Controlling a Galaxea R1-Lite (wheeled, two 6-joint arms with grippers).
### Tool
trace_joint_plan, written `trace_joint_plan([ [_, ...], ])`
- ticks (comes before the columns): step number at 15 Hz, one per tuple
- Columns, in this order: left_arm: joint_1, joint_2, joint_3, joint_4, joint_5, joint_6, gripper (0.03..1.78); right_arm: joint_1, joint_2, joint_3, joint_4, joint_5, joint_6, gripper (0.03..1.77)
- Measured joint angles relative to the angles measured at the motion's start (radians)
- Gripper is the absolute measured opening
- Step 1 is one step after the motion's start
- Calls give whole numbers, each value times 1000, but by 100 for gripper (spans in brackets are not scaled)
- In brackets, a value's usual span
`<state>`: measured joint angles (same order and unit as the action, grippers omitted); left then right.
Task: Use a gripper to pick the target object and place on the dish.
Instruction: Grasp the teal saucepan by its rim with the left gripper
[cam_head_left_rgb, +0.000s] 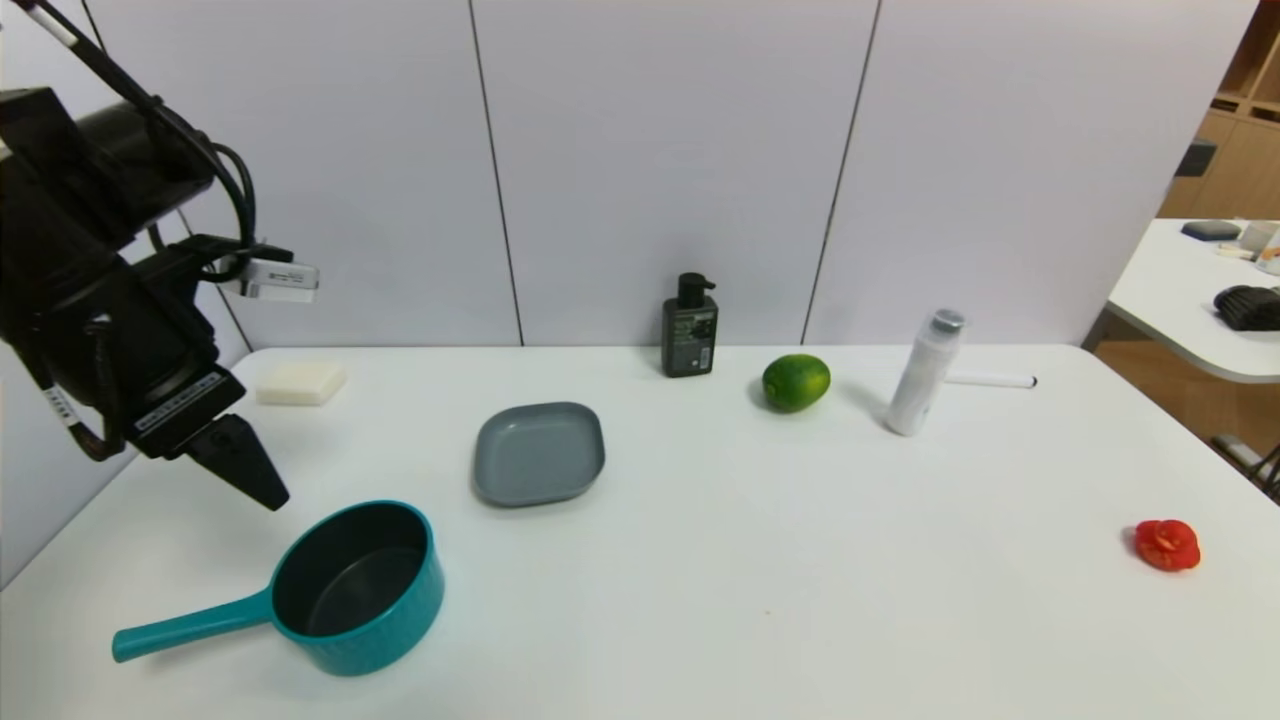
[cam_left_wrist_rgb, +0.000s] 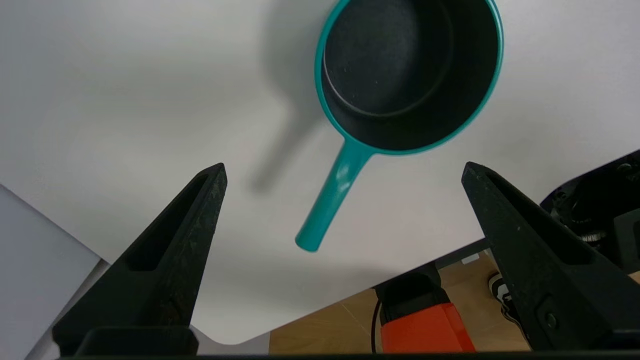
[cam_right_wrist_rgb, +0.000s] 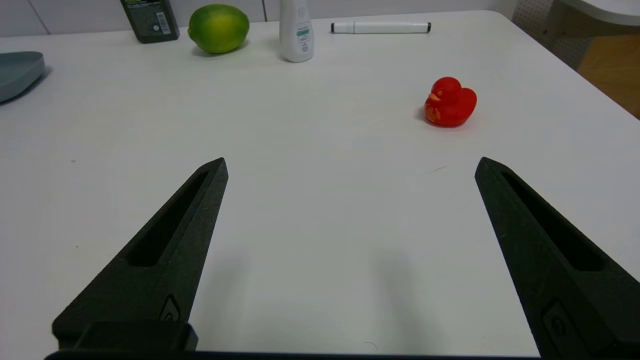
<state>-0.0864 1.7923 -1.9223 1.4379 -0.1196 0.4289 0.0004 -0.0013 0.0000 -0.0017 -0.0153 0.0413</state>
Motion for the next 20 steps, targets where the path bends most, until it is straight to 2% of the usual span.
trace_joint_plan([
  [3,-7,66,77,-120,0,-8,169,0,0,0,0,0,0,171],
  [8,-17,81,347,-393,3,-61,169,0,0,0,0,0,0,171],
  [10,-18,74,417,-420,3,-63,169,0,0,0,0,0,0,171],
  [14,-18,60,466,-426,5,-61,169,0,0,0,0,0,0,171],
  [18,-17,50,532,-517,10,-59,169,0,0,0,0,0,0,171],
  [20,-17,48,549,-523,10,-58,169,0,0,0,0,0,0,171],
])
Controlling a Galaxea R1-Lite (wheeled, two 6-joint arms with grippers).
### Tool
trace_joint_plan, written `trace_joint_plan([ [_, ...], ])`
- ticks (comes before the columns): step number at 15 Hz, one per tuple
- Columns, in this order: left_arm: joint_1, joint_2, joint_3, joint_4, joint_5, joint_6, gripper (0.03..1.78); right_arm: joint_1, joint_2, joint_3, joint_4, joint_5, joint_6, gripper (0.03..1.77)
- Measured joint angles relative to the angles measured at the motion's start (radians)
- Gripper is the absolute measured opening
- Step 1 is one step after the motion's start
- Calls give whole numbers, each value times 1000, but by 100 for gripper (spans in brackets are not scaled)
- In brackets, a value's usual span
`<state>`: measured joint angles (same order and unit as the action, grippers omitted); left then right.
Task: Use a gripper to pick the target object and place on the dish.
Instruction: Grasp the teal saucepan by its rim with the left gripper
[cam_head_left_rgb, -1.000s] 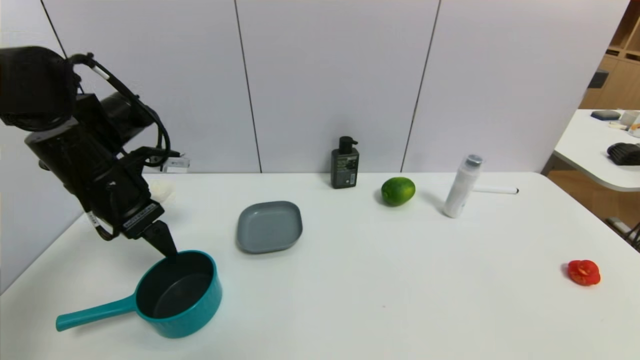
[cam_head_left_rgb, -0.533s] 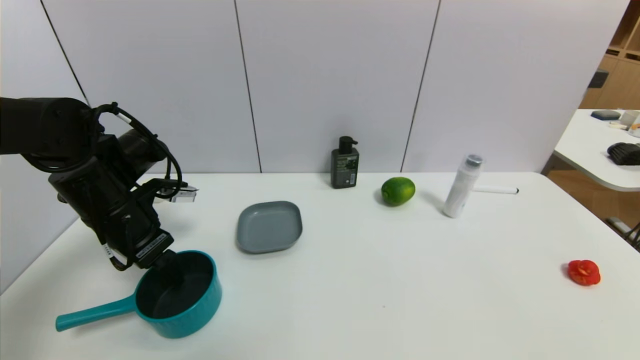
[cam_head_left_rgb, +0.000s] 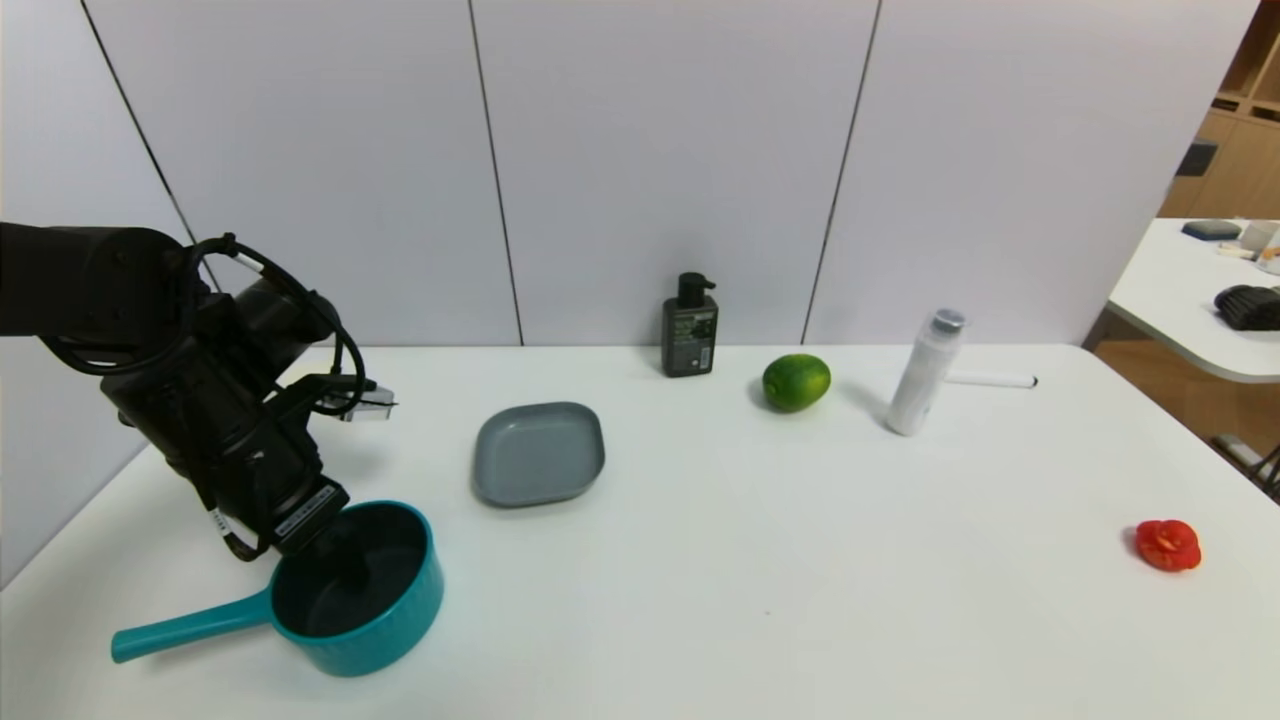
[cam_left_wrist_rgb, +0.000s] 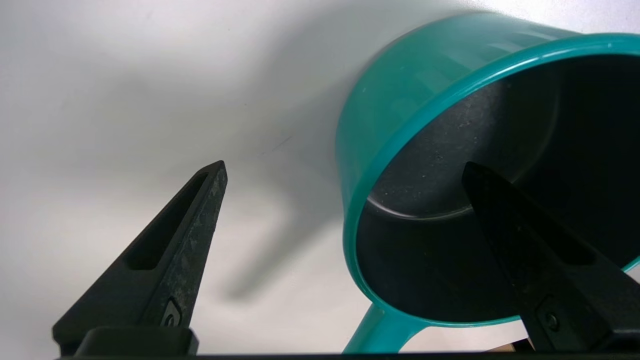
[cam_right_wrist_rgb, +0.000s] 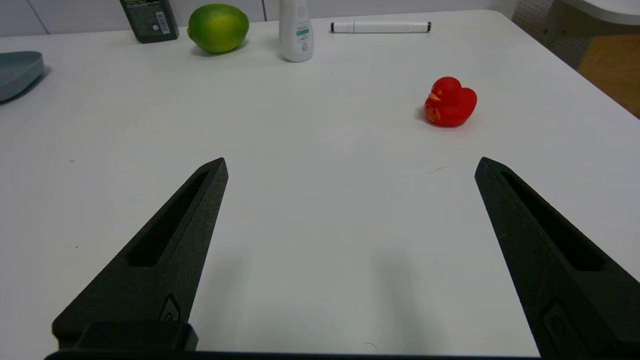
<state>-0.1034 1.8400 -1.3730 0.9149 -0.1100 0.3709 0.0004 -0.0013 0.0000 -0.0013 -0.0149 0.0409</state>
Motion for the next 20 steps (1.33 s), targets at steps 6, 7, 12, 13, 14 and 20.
trace_joint_plan([
  [6,6,-1,17,-1,0,3,169,0,0,0,0,0,0,171],
  [7,6,-1,19,-1,0,3,169,0,0,0,0,0,0,171],
  [12,6,6,27,-1,-1,6,142,0,0,0,0,0,0,171],
  [13,5,10,28,0,-1,8,126,0,0,0,0,0,0,171],
  [14,5,13,29,1,-1,10,111,0,0,0,0,0,0,171],
  [20,5,11,54,4,-1,10,13,0,0,0,0,0,0,171],
])
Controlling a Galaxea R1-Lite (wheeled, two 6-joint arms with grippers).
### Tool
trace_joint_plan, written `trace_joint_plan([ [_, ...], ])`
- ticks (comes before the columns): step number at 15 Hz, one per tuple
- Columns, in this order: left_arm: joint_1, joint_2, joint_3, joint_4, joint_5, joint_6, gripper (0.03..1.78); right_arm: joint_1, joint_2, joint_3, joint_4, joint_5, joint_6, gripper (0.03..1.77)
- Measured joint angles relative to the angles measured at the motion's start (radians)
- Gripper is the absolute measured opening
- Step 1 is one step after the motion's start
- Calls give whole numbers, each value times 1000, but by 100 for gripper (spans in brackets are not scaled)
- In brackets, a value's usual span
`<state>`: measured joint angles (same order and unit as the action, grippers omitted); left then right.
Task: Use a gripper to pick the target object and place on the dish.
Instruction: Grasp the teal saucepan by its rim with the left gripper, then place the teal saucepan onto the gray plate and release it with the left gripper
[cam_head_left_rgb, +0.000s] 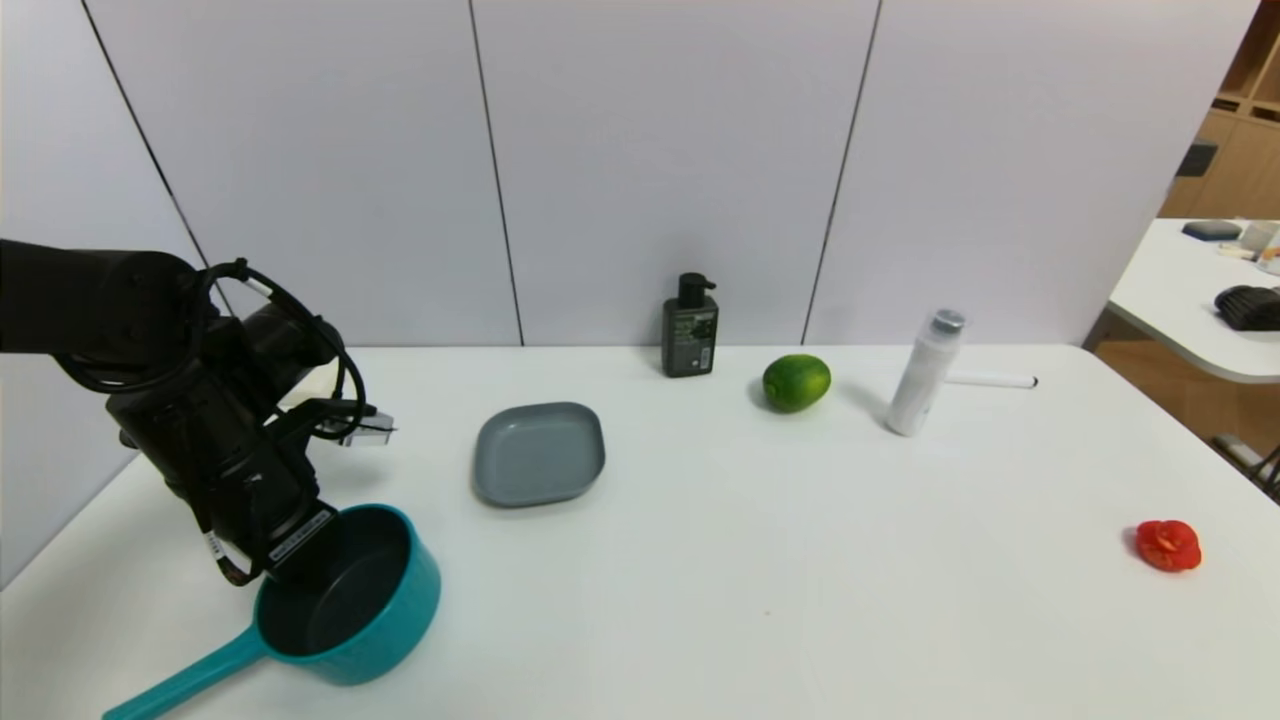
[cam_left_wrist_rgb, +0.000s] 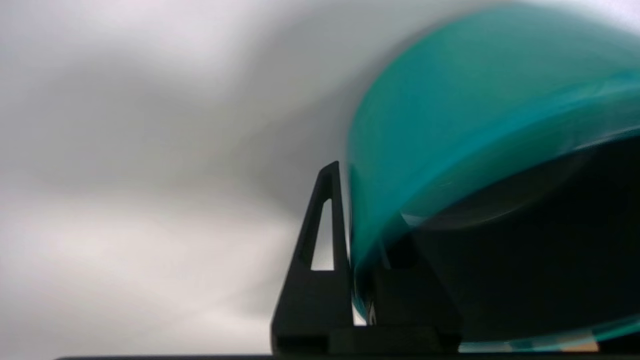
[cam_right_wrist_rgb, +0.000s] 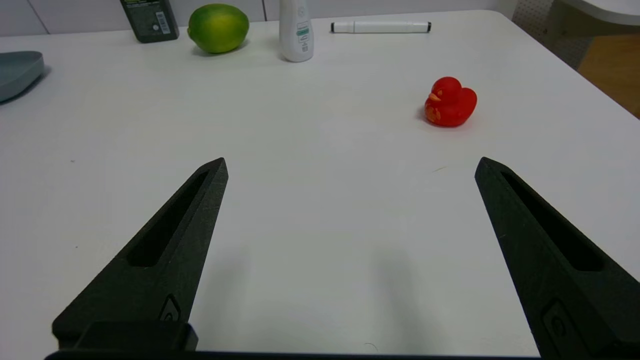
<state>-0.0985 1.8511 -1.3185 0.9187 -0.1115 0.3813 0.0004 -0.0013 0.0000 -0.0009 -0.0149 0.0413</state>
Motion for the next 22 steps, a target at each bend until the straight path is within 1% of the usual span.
trace_joint_plan([
  [7,0,-16,20,-2,0,1,13,0,0,0,0,0,0,171],
  [10,-5,-31,-43,4,-2,1,13,0,0,0,0,0,0,171],
  [12,-14,-40,-136,13,3,0,13,0,0,0,0,0,0,171],
  [14,-34,-37,-256,48,26,-6,13,0,0,0,0,0,0,171],
  [17,-77,18,-525,133,50,-24,13,0,0,0,0,0,0,171],
  [18,-107,56,-599,129,54,-46,13,0,0,0,0,0,0,171],
  [19,-142,94,-638,90,56,-77,13,0,0,0,0,0,0,171],
  [21,-203,161,-668,-5,56,-137,13,0,0,0,0,0,0,171],
  [22,-222,188,-674,-21,56,-144,13,0,0,0,0,0,0,171],
])
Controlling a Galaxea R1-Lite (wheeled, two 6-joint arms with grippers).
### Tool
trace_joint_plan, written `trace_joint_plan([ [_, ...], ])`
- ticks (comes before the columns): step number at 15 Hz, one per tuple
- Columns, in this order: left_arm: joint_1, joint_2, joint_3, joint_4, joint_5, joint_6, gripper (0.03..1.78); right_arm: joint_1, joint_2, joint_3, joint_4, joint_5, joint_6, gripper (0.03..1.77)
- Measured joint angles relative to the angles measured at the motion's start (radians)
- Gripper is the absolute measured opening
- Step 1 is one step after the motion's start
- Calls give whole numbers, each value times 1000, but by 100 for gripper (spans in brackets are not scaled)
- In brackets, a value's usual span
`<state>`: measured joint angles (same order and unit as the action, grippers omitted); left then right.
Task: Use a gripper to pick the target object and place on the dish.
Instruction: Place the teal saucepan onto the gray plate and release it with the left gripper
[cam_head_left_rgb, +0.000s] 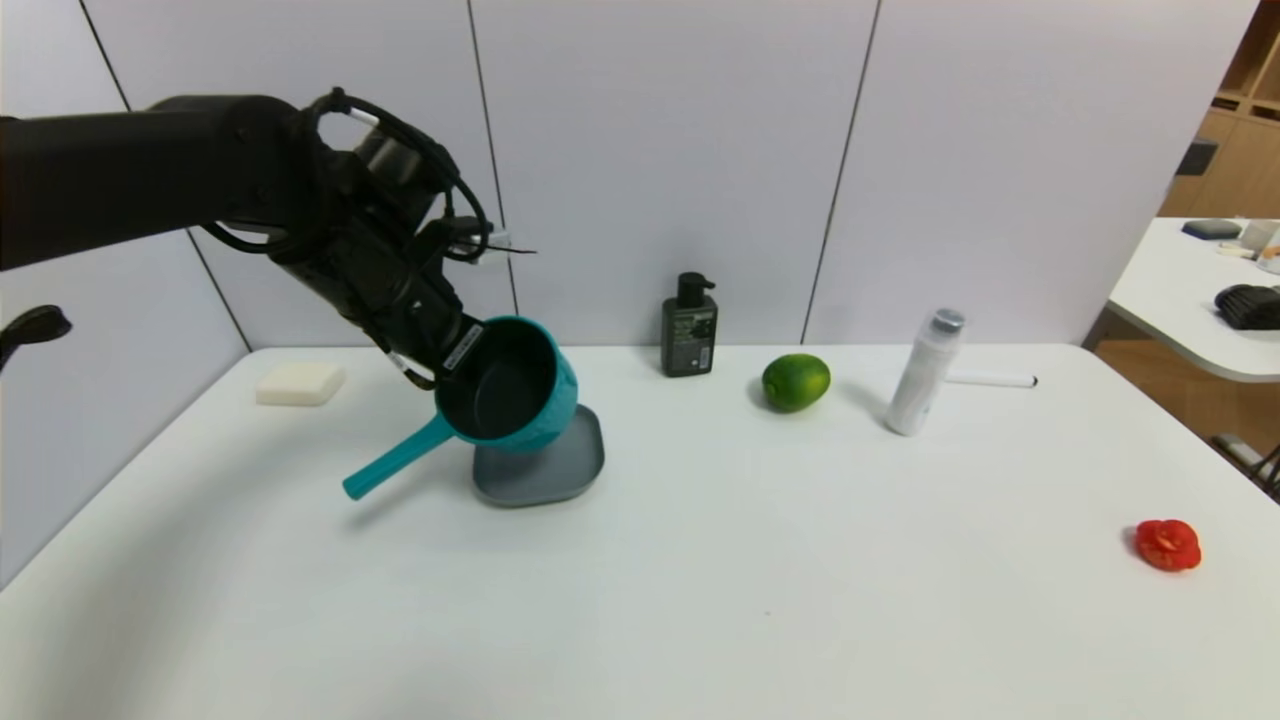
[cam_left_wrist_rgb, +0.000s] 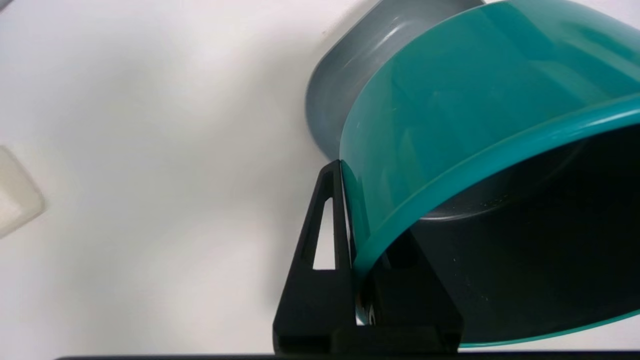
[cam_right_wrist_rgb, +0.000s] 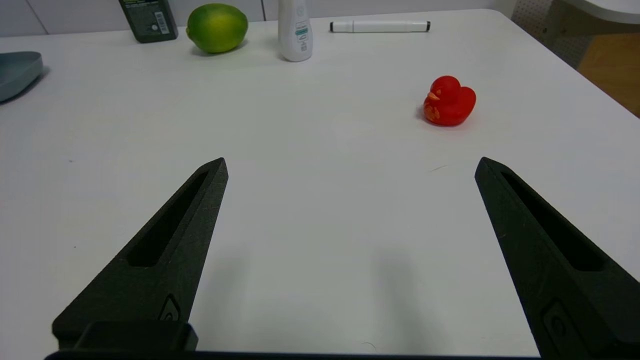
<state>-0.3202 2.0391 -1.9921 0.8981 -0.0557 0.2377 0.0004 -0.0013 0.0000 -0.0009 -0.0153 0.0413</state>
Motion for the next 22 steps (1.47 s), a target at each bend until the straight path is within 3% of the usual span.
trace_joint_plan([
  [8,-42,115,-5,-25,9,10,13,0,0,0,0,0,0,171],
  [12,-40,138,-5,-56,50,11,13,0,0,0,0,0,0,171],
  [22,-19,143,17,-38,58,8,13,0,0,0,0,0,0,171],
])
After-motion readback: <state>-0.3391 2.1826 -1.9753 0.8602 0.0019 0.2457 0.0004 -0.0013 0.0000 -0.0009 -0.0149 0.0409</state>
